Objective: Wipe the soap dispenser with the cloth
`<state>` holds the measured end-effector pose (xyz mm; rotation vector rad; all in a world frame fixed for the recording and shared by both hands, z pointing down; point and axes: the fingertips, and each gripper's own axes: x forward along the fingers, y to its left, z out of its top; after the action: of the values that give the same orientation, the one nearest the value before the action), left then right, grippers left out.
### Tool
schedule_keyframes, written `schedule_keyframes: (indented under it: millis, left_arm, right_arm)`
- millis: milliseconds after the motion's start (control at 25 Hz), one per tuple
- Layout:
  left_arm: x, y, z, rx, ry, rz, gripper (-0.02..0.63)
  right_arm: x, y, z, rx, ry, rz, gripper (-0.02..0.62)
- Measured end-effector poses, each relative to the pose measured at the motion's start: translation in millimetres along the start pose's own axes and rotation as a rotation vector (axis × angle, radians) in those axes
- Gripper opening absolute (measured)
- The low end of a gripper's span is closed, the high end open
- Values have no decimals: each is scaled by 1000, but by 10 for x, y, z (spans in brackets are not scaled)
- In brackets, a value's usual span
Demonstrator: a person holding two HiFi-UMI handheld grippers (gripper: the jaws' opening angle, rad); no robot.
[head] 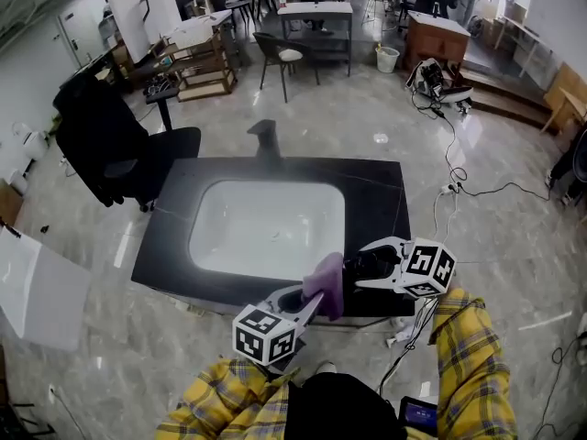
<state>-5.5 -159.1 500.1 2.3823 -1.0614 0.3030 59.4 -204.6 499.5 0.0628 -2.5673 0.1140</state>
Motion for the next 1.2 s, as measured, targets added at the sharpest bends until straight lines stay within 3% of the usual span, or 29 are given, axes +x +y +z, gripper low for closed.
schedule_keyframes:
  millis: [80,280,800,920,1200]
  left_arm:
    - [15,-7,-12,1,3,-3,64]
    - [33,-17,-5,1,0,-4,64]
    - [78,-75,0,-7,-14,-22,64]
    - [70,-77,-8,-6,-13,-25,64]
    - [20,-70,-12,-4,-12,-26,64]
  right_arm:
    - [2,-27,-25,-4,4,-18,213]
    - [-20,-54,-45,55,-21,-92,210]
    - [-118,-81,-45,175,-75,-407,190]
    - [-111,-63,-50,149,-89,-384,193]
    - [-31,-24,4,34,-52,-208,232]
